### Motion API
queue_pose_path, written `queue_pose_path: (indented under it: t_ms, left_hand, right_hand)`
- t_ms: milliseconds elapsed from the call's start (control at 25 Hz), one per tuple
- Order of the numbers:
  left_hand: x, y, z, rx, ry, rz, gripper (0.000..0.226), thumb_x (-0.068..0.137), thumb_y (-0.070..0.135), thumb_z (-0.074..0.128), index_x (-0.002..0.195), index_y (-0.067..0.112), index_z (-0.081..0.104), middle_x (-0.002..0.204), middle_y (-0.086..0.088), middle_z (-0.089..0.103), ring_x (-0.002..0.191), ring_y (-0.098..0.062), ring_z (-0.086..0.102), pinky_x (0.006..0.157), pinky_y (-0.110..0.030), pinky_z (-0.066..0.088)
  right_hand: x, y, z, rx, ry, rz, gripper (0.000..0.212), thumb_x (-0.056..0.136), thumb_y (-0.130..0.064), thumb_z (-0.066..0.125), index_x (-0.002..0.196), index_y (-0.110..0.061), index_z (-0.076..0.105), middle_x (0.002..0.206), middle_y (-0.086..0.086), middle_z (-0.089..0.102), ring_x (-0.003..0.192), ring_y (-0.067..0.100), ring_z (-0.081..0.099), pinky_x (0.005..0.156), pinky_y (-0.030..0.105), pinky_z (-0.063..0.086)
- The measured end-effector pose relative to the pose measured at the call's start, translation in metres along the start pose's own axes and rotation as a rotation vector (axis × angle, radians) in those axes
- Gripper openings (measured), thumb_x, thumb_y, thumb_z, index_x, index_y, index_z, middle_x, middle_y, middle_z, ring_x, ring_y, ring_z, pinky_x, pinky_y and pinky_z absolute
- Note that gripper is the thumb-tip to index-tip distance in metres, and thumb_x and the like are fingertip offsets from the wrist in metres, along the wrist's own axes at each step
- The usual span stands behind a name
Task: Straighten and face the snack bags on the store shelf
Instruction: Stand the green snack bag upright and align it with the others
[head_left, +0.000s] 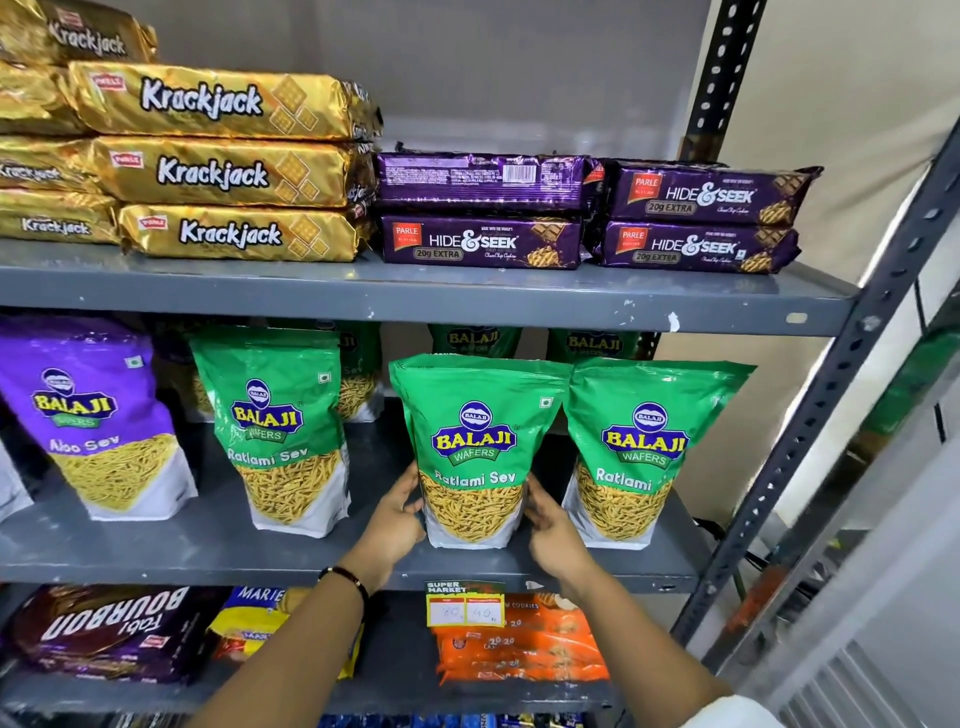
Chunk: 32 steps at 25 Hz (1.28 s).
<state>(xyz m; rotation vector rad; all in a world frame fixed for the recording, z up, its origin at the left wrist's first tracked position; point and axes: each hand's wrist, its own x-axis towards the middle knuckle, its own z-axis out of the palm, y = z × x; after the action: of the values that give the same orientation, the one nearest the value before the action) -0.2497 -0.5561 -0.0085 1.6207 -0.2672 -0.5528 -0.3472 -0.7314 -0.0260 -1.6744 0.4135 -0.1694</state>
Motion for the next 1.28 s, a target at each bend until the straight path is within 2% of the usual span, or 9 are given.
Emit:
queue_pose_path:
  t_ms: [240, 400, 480, 600, 760, 880, 1000, 1120, 1280]
  left_hand:
    - [-0.001, -0.004, 0.004, -0.007, 0.024, 0.056, 0.084, 0.076, -0.028, 0.031, 0.142, 0.024, 0.024, 0.149, 0.000, 0.030, 0.138, -0.024, 0.030, 0.111, -0.054, 0.028]
    - [0.005, -0.010, 0.001, 0.016, 0.005, 0.114, 0.095, 0.068, -0.033, 0.031, 0.140, 0.028, 0.020, 0.147, 0.002, 0.032, 0.137, -0.027, 0.031, 0.109, -0.055, 0.027]
    - [0.005, -0.010, -0.001, -0.007, 0.032, 0.124, 0.094, 0.067, -0.034, 0.033, 0.143, 0.021, 0.019, 0.143, 0.003, 0.032, 0.137, -0.026, 0.030, 0.104, -0.047, 0.038]
    - [0.002, -0.015, -0.016, -0.018, 0.160, 0.160, 0.081, 0.071, -0.033, 0.034, 0.140, 0.009, 0.029, 0.142, -0.006, 0.036, 0.129, -0.027, 0.041, 0.064, -0.013, 0.048]
    - [-0.008, -0.021, -0.070, -0.112, 0.376, 0.251, 0.046, 0.076, -0.029, 0.032, 0.091, 0.002, 0.063, 0.085, -0.005, 0.071, 0.066, -0.002, 0.067, 0.055, -0.008, 0.049]
    - [-0.008, -0.031, -0.145, -0.224, 0.490, 0.292, 0.043, 0.073, -0.031, 0.034, 0.074, 0.003, 0.060, 0.058, 0.010, 0.072, 0.056, -0.001, 0.066, 0.059, -0.011, 0.053]
    - [0.004, -0.024, -0.212, -0.246, 0.492, 0.252, 0.049, 0.071, -0.033, 0.035, 0.087, 0.007, 0.058, 0.070, 0.020, 0.073, 0.068, 0.004, 0.066, 0.060, -0.005, 0.050]
    - [0.013, -0.010, -0.227, -0.223, 0.306, 0.188, 0.070, 0.069, -0.035, 0.034, 0.130, -0.001, 0.039, 0.122, 0.003, 0.048, 0.107, -0.017, 0.052, 0.064, -0.010, 0.050]
    - [0.020, -0.019, -0.235, -0.163, 0.038, 0.068, 0.086, 0.069, -0.035, 0.030, 0.141, 0.011, 0.022, 0.133, 0.006, 0.033, 0.121, -0.011, 0.035, 0.062, -0.010, 0.047]
  right_hand:
    - [0.005, 0.004, -0.004, -0.034, -0.013, -0.036, 0.078, 0.076, 0.026, 0.025, 0.141, -0.017, 0.018, 0.146, 0.004, 0.032, 0.137, 0.021, 0.028, 0.106, 0.024, 0.024]
    - [0.011, 0.012, -0.003, -0.018, 0.002, -0.016, 0.078, 0.077, 0.024, 0.027, 0.139, -0.023, 0.027, 0.132, -0.008, 0.040, 0.130, 0.017, 0.035, 0.103, 0.025, 0.029]
    - [0.010, 0.015, 0.004, 0.096, 0.211, 0.017, 0.068, 0.076, 0.024, 0.030, 0.129, -0.018, 0.044, 0.118, -0.003, 0.052, 0.114, 0.019, 0.046, 0.093, 0.023, 0.038]
    - [-0.003, 0.013, 0.031, 0.310, 0.605, -0.005, 0.048, 0.074, 0.022, 0.037, 0.075, -0.021, 0.056, 0.073, 0.003, 0.056, 0.084, 0.024, 0.051, 0.071, 0.022, 0.041]
    - [-0.014, 0.006, 0.099, 0.261, 0.404, -0.160, 0.042, 0.071, 0.023, 0.043, 0.063, -0.016, 0.056, 0.066, 0.002, 0.056, 0.062, 0.003, 0.053, 0.062, 0.010, 0.042]
    - [0.009, -0.007, 0.153, 0.181, 0.243, -0.202, 0.049, 0.071, 0.024, 0.043, 0.066, -0.021, 0.059, 0.070, 0.001, 0.058, 0.058, -0.003, 0.054, 0.061, 0.009, 0.043]
    - [0.037, -0.017, 0.202, 0.226, 0.244, -0.138, 0.054, 0.070, 0.027, 0.039, 0.085, -0.020, 0.061, 0.090, 0.002, 0.060, 0.068, -0.003, 0.056, 0.064, 0.011, 0.045]
    - [0.054, -0.022, 0.222, 0.273, 0.190, -0.116, 0.068, 0.070, 0.029, 0.036, 0.121, -0.015, 0.047, 0.117, -0.007, 0.050, 0.100, 0.009, 0.052, 0.077, 0.018, 0.045]
    - [0.063, -0.017, 0.239, 0.231, 0.163, -0.069, 0.076, 0.072, 0.028, 0.028, 0.127, -0.022, 0.044, 0.128, -0.010, 0.047, 0.117, 0.016, 0.049, 0.075, 0.020, 0.043]
